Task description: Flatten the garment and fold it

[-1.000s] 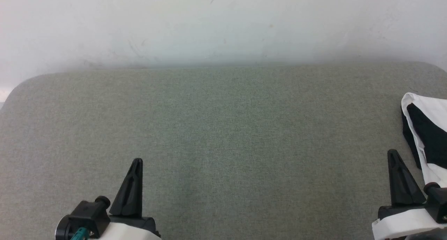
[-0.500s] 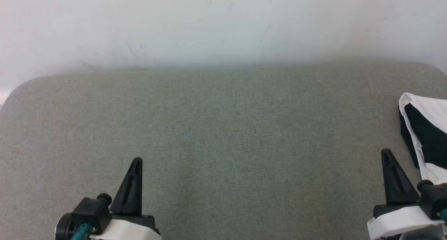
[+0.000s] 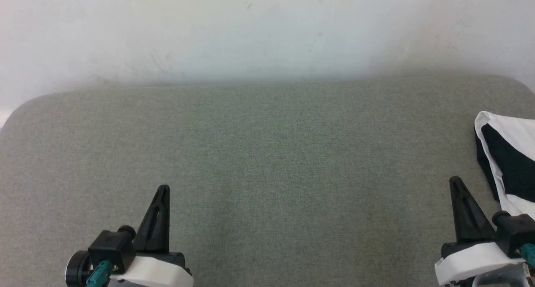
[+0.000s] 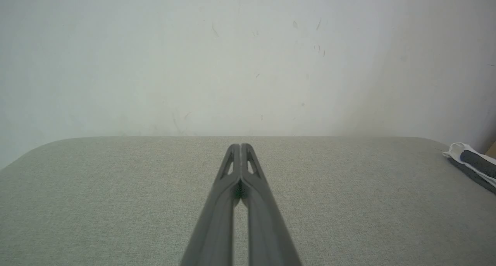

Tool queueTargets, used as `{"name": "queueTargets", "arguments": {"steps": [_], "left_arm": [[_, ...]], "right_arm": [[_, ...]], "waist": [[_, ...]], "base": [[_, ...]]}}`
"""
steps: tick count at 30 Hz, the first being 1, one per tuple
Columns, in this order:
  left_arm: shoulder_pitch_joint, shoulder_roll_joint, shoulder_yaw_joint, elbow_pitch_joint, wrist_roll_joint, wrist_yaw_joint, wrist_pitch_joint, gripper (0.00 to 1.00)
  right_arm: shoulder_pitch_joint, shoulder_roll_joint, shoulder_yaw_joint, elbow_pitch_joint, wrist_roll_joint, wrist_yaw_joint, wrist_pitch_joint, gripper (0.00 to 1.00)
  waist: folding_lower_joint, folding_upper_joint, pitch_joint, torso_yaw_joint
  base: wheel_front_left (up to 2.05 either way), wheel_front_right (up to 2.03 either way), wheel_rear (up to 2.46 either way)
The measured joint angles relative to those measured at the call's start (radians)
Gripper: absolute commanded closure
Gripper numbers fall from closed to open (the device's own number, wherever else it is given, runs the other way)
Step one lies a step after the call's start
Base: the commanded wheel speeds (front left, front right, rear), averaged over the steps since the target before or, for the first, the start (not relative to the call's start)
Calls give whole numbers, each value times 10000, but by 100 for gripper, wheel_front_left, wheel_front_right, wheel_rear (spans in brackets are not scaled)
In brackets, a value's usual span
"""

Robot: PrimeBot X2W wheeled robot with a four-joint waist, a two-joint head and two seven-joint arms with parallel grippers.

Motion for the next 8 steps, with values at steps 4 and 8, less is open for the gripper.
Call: {"name": "queueTargets", "arguments": {"steps": [4, 8], "left_arm": [[-22, -100, 94, 50, 115, -17, 71, 100], [-36, -203, 192, 96, 228, -94, 167, 100]], "right_arm": [[-44, 0, 69, 33, -2, 0, 54, 100], [-129, 0, 127, 52, -4, 0, 125, 100]], "waist": [[0, 0, -15, -16], [0, 0, -29, -32]], "base": [[0, 0, 0], [0, 0, 0]]}}
